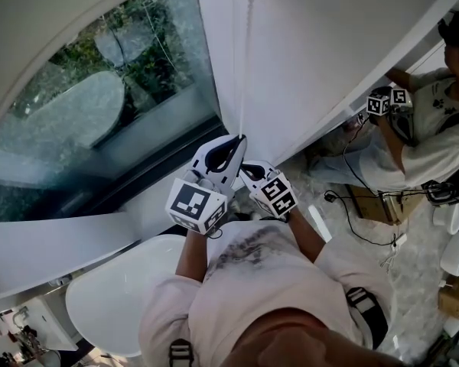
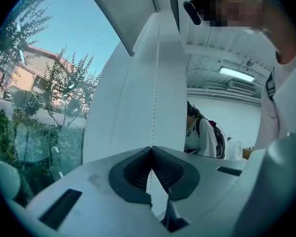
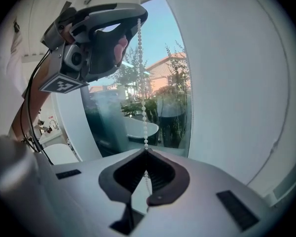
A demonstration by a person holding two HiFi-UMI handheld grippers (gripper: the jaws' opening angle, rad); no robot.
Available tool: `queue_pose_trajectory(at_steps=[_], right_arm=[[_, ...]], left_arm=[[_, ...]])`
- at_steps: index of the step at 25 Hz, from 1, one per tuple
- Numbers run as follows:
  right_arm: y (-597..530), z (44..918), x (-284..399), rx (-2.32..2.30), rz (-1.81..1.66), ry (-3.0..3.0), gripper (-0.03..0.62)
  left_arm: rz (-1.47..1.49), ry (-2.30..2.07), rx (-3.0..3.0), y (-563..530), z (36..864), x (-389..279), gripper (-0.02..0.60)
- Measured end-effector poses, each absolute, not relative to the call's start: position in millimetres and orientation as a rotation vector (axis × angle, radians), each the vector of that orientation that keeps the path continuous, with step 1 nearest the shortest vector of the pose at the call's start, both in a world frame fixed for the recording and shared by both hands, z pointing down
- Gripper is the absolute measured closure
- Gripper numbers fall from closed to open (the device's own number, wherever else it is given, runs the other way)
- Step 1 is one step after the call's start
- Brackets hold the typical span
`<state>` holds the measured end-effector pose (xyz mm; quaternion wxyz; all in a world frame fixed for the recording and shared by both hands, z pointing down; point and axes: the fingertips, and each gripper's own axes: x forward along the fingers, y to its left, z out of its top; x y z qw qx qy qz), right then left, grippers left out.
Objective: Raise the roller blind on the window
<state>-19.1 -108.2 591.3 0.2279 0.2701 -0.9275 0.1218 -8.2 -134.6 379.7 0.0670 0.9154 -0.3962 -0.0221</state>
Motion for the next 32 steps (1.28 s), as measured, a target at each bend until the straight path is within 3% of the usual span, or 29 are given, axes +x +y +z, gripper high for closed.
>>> queue_pose_trajectory(at_steps=[32], right_arm=[[-79,711,-4,0.622,0.516,-2.286,0.533]], left_arm=[[0.110,-1.179,2.614,-126,503,-9,0.574]])
